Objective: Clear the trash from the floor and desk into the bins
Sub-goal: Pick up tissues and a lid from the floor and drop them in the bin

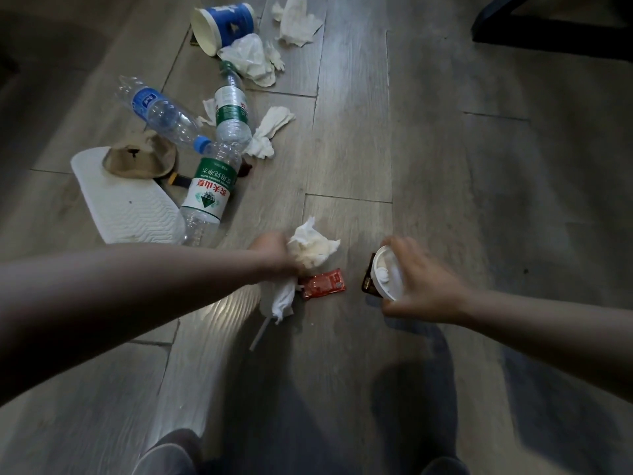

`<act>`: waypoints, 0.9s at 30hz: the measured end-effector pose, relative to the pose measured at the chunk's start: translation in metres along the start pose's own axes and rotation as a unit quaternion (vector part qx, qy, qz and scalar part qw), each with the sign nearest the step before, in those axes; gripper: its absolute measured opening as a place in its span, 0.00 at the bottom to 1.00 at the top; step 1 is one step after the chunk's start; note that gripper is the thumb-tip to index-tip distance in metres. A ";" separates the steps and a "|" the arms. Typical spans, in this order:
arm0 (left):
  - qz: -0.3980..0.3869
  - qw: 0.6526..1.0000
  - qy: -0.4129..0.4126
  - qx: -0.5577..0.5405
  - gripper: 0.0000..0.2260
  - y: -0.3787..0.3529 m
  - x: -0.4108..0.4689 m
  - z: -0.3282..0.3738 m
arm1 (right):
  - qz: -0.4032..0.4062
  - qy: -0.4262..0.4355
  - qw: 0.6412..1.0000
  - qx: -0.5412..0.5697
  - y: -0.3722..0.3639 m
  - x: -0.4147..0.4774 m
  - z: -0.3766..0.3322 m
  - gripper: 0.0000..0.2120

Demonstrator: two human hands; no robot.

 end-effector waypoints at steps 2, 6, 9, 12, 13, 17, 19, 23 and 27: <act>0.003 1.000 -0.003 -0.022 0.16 0.006 -0.002 -0.002 | 0.001 -0.002 1.000 -0.001 0.000 0.000 0.000 0.44; 0.000 0.999 -0.022 -0.038 0.12 0.006 -0.005 0.002 | -0.002 -0.002 1.000 -0.009 -0.001 0.000 -0.002 0.45; -0.026 0.997 -0.064 -0.038 0.07 -0.011 -0.006 0.021 | -0.004 0.001 1.000 -0.009 -0.001 -0.001 -0.003 0.44; -0.020 0.994 -0.104 -0.008 0.08 -0.027 -0.005 0.040 | 0.003 0.000 1.000 -0.005 0.003 -0.002 -0.001 0.43; -0.008 0.994 -0.110 -0.005 0.10 -0.029 -0.004 0.044 | 0.004 -0.003 1.000 -0.004 0.004 -0.003 0.001 0.43; 0.020 0.997 -0.078 0.013 0.23 -0.035 -0.002 0.036 | -0.002 -0.014 1.000 0.008 0.005 -0.005 0.013 0.46; 0.022 0.997 -0.066 0.028 0.23 -0.036 -0.001 0.033 | -0.005 -0.023 1.000 0.014 0.004 -0.005 0.020 0.46; 0.006 0.997 -0.058 0.044 0.16 -0.037 -0.001 0.035 | -0.016 -0.036 0.999 0.025 0.000 -0.004 0.029 0.46; -0.003 0.997 -0.042 0.071 0.17 -0.039 0.001 0.038 | -0.018 -0.041 0.999 0.027 0.002 -0.002 0.030 0.49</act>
Point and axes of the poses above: each hand's wrist, its own x-axis towards the middle knuckle, its own y-axis out of the back of the hand, z = x × y, the point moved 9 cm from there along x, towards the middle knuckle, and after that the axes turned 10 degrees about -y, right-handed, at the moved point
